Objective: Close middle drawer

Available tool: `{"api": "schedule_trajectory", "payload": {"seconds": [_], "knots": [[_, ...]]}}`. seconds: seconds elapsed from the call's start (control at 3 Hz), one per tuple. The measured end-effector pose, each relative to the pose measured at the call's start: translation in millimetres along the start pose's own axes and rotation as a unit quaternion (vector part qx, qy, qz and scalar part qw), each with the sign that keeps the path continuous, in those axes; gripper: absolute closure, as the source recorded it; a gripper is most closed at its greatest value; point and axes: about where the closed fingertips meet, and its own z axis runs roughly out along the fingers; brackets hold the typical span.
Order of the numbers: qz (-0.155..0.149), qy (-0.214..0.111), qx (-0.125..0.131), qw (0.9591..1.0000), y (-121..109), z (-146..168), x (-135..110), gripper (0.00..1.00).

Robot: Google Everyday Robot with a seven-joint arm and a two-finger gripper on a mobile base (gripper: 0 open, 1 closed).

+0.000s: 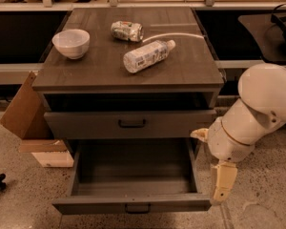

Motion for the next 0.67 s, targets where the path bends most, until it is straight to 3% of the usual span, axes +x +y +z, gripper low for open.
{"api": "schedule_trajectory", "payload": {"seconds": [0.33,0.67], "knots": [[-0.001,-0.013,0.003,0.9999,-1.8,9.1,3.1,0.00],[-0.015,-0.031,0.000,0.9994,-3.6,38.0,14.2,0.00]]}}
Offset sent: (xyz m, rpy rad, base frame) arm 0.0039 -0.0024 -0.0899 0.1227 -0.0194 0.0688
